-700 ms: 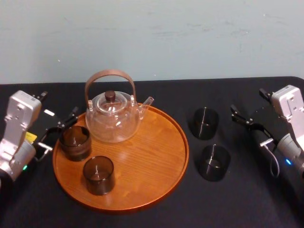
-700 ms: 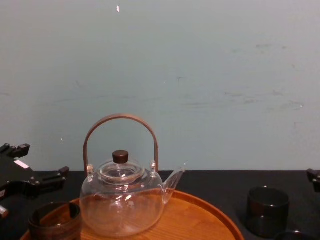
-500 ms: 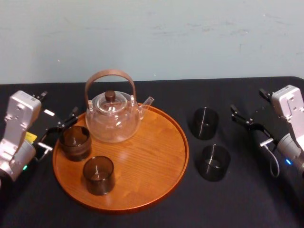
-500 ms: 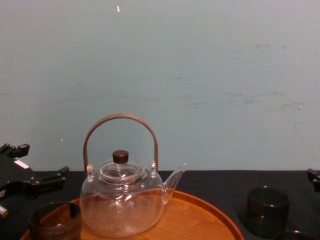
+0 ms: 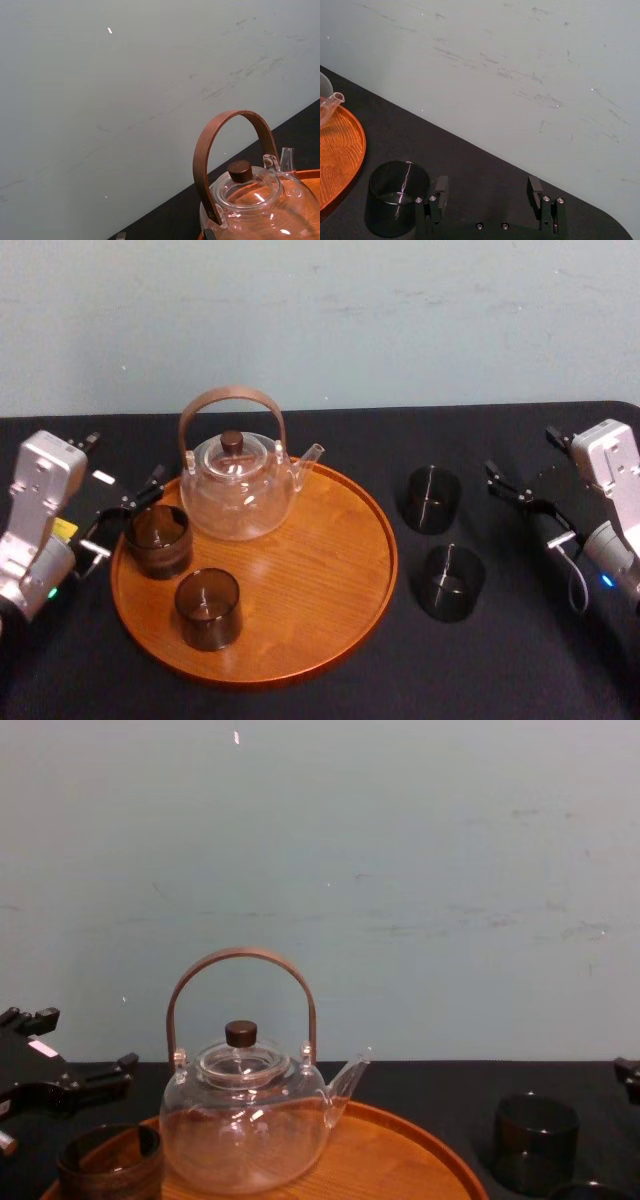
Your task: Pick up the glass from the table and place it on the tray.
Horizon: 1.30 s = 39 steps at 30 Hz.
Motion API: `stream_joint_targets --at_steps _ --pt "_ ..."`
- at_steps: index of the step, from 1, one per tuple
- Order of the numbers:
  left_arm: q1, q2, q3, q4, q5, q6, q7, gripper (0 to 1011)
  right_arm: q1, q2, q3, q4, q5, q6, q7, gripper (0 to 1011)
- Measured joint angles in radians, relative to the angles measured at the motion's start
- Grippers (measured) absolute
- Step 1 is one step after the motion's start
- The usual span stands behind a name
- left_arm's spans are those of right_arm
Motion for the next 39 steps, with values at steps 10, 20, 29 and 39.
stream_joint_targets --at_steps 10,20,29,39 --pt "0.000 0.000 0.000 0.000 0.000 0.000 0.000 1001 0.000 0.000 0.000 0.000 0.000 0.000 0.000 1002" --pt "0.000 0.000 0.000 0.000 0.000 0.000 0.000 1001 0.000 0.000 0.000 0.000 0.000 0.000 0.000 1002" --pt "0.000 0.000 0.000 0.000 0.000 0.000 0.000 1001 0.000 0.000 0.000 0.000 0.000 0.000 0.000 1002" --pt "0.000 0.000 0.000 0.000 0.000 0.000 0.000 1001 0.000 0.000 0.000 0.000 0.000 0.000 0.000 1002"
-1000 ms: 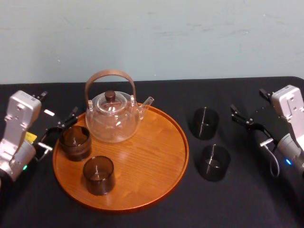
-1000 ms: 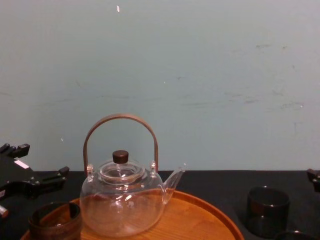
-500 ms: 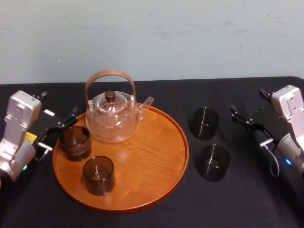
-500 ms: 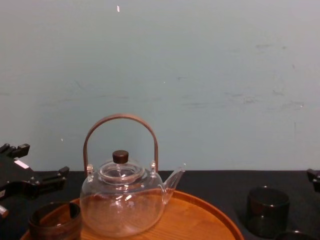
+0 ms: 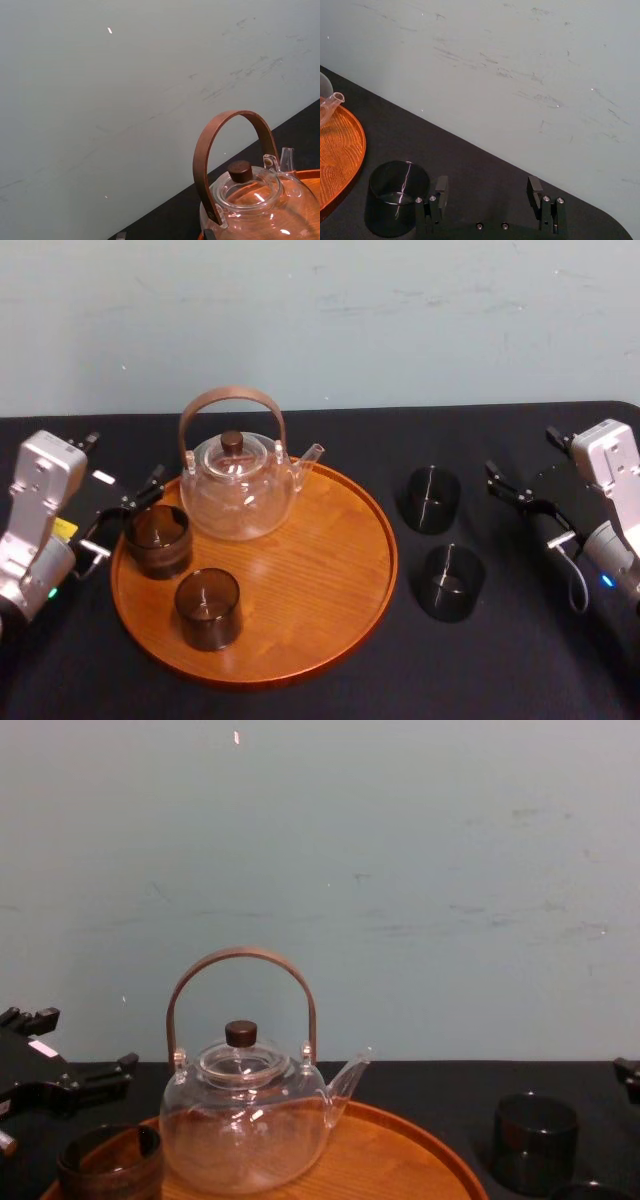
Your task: Pick up the glass from the table and place it on the tray.
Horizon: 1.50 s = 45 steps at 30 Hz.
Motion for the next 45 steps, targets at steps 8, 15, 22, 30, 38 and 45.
stream_joint_targets --at_steps 8,15,22,30,38,45 --pt "0.000 0.000 0.000 0.000 0.000 0.000 0.000 1001 -0.013 0.003 0.019 -0.015 0.018 0.019 0.027 1002" --pt "0.000 0.000 0.000 0.000 0.000 0.000 0.000 1001 -0.062 0.028 0.061 -0.074 0.057 0.073 0.067 1002" --pt "0.000 0.000 0.000 0.000 0.000 0.000 0.000 1001 -0.118 0.055 0.101 -0.137 0.084 0.113 0.088 1002" --pt "0.000 0.000 0.000 0.000 0.000 0.000 0.000 1002 -0.199 0.100 0.140 -0.217 0.106 0.152 0.124 1003" --pt "0.000 0.000 0.000 0.000 0.000 0.000 0.000 1001 -0.275 0.150 0.176 -0.284 0.119 0.194 0.170 1002" --pt "0.000 0.000 0.000 0.000 0.000 0.000 0.000 1001 -0.317 0.174 0.193 -0.315 0.122 0.224 0.211 1002"
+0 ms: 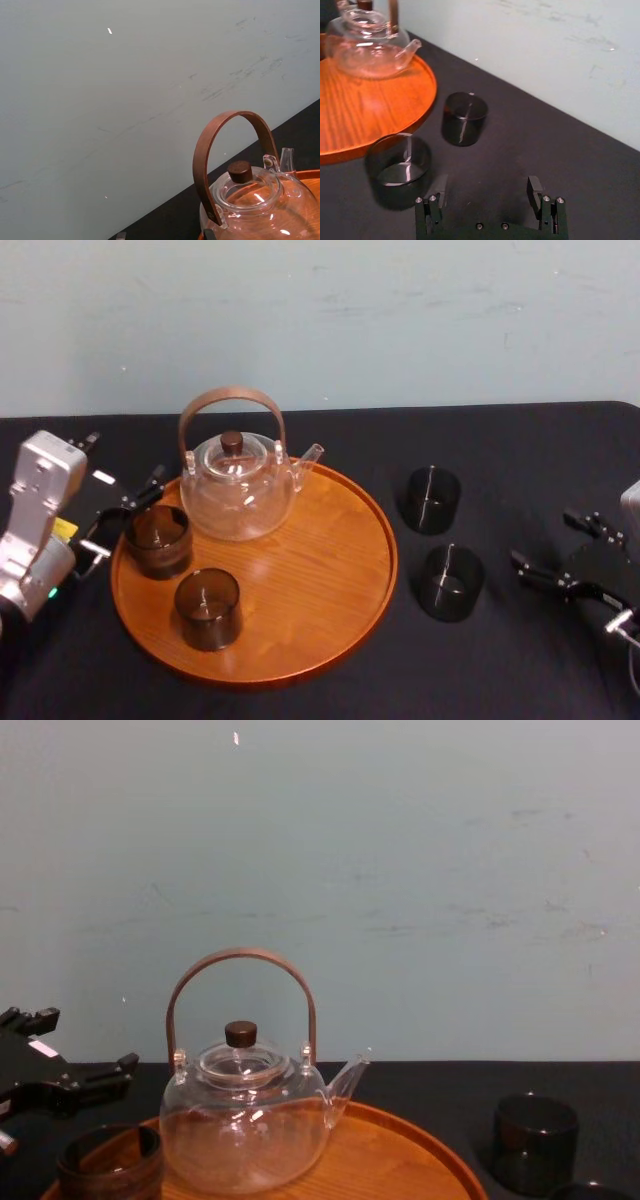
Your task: Pick up the glass from the table and place it on the tray.
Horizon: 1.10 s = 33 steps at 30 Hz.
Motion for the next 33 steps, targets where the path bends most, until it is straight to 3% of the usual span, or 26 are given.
stream_joint_targets --at_steps 15,33 --pt "0.000 0.000 0.000 0.000 0.000 0.000 0.000 1001 -0.035 0.011 -0.002 -0.036 -0.024 0.026 0.099 1002" --pt "0.000 0.000 0.000 0.000 0.000 0.000 0.000 1001 -0.026 -0.029 -0.015 -0.047 -0.047 0.066 0.195 1002"
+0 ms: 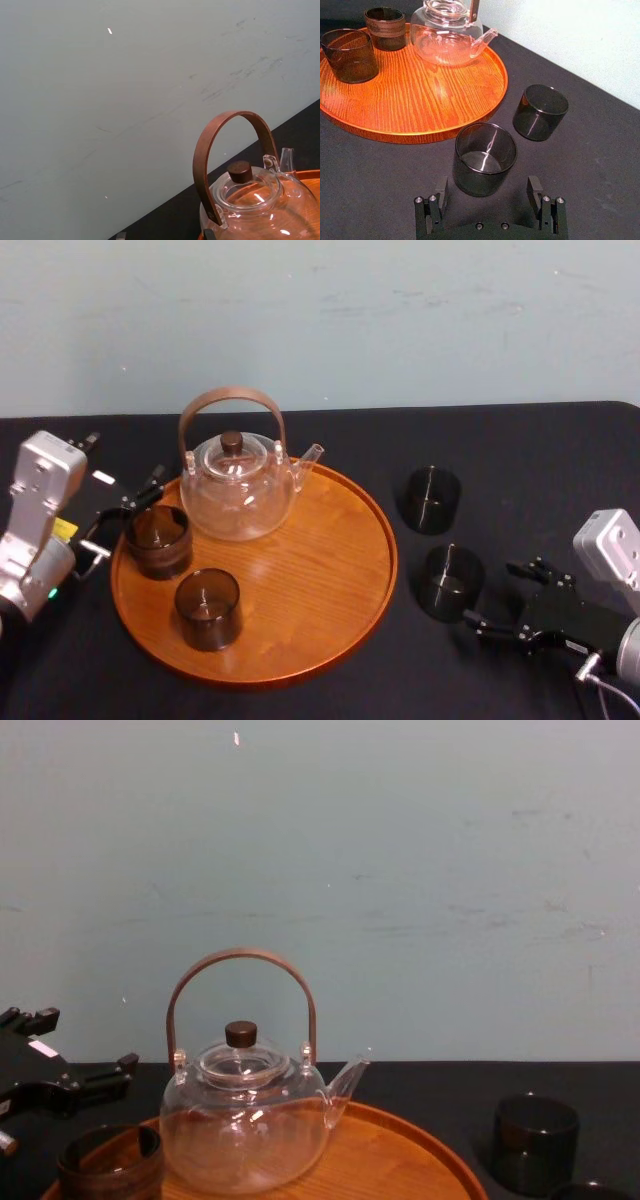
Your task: Pick up the glass from the table and place it on the tray.
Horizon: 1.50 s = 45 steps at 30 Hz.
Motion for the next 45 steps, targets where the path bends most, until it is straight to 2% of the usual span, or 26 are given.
stream_joint_targets --at_steps 10,18,32,45 --pt "0.000 0.000 0.000 0.000 0.000 0.000 0.000 1001 0.025 -0.044 0.007 0.024 0.016 0.054 0.034 1002" --pt "0.000 0.000 0.000 0.000 0.000 0.000 0.000 1001 0.052 -0.065 0.003 0.042 0.032 0.086 0.053 1002" --pt "0.000 0.000 0.000 0.000 0.000 0.000 0.000 1001 0.102 -0.083 -0.025 0.079 0.036 0.116 0.060 1002" --pt "0.000 0.000 0.000 0.000 0.000 0.000 0.000 1001 0.165 -0.106 -0.061 0.126 0.013 0.141 0.063 1002"
